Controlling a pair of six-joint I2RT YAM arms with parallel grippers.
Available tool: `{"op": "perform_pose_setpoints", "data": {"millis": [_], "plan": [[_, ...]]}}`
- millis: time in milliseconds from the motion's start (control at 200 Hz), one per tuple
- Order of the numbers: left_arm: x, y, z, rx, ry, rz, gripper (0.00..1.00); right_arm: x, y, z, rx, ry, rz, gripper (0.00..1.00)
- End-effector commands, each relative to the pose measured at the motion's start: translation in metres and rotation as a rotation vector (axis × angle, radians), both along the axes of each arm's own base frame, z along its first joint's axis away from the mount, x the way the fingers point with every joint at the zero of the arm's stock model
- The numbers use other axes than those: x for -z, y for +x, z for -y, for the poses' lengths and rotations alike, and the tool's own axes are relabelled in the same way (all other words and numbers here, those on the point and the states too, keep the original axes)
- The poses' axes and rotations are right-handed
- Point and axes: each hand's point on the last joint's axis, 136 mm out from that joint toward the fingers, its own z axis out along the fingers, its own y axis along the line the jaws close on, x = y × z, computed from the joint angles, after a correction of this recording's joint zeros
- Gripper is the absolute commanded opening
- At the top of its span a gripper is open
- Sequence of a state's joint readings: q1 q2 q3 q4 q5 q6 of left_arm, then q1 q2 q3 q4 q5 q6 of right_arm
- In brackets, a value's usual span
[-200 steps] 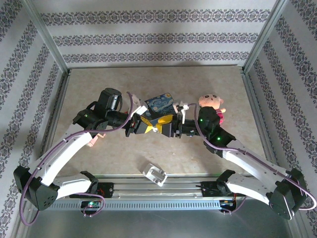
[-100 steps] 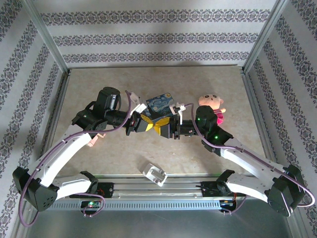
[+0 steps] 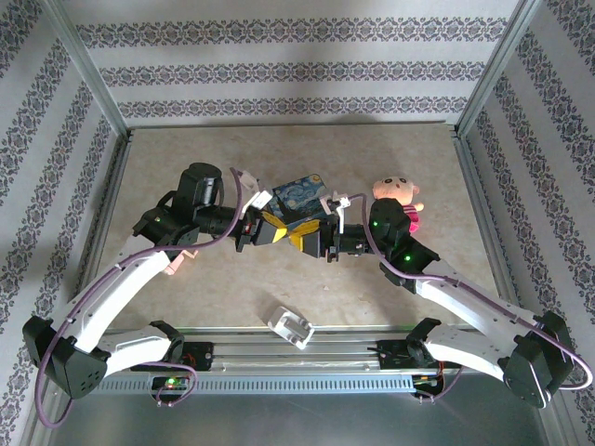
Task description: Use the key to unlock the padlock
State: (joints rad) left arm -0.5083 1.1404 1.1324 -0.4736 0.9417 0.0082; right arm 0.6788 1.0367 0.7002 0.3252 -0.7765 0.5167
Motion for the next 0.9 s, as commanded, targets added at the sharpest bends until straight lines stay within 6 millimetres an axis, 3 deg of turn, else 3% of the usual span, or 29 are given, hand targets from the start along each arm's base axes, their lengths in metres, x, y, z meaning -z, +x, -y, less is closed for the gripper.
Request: {"op": "perform_pose_setpoints", "data": {"millis": [0, 295, 455, 570, 605, 690, 755, 895], "plan": [[-0.011, 0.004, -0.002, -0.013, -0.041, 0.029, 0.0, -0.009, -0.006, 0.001, -0.021, 0.029, 0.043, 0.22], [-0.011, 0.005, -0.003, -0.015, -0.05, 0.025, 0.0, -0.009, -0.005, 0.0, -0.018, 0.032, 0.043, 0.16], [-0.011, 0.007, -0.003, -0.021, -0.063, 0.016, 0.0, -0.008, -0.004, 0.0, -0.015, 0.03, 0.039, 0.0], [-0.013, 0.012, -0.002, -0.04, -0.084, 0.001, 0.0, -0.006, 0.002, 0.002, 0.024, 0.029, 0.036, 0.0], [-0.015, 0.014, -0.002, -0.055, -0.095, -0.004, 0.12, -0.005, 0.005, 0.004, 0.048, 0.028, 0.034, 0.0], [-0.018, 0.026, -0.004, -0.126, -0.12, -0.017, 0.67, 0.002, 0.018, 0.013, 0.139, 0.008, 0.002, 0.0], [-0.019, 0.039, -0.006, -0.203, -0.137, -0.031, 0.99, 0.013, 0.034, 0.023, 0.237, -0.023, -0.05, 0.0], [-0.011, 0.071, -0.02, -0.421, -0.126, -0.063, 0.99, 0.042, 0.055, 0.047, 0.387, -0.097, -0.182, 0.0]]}}
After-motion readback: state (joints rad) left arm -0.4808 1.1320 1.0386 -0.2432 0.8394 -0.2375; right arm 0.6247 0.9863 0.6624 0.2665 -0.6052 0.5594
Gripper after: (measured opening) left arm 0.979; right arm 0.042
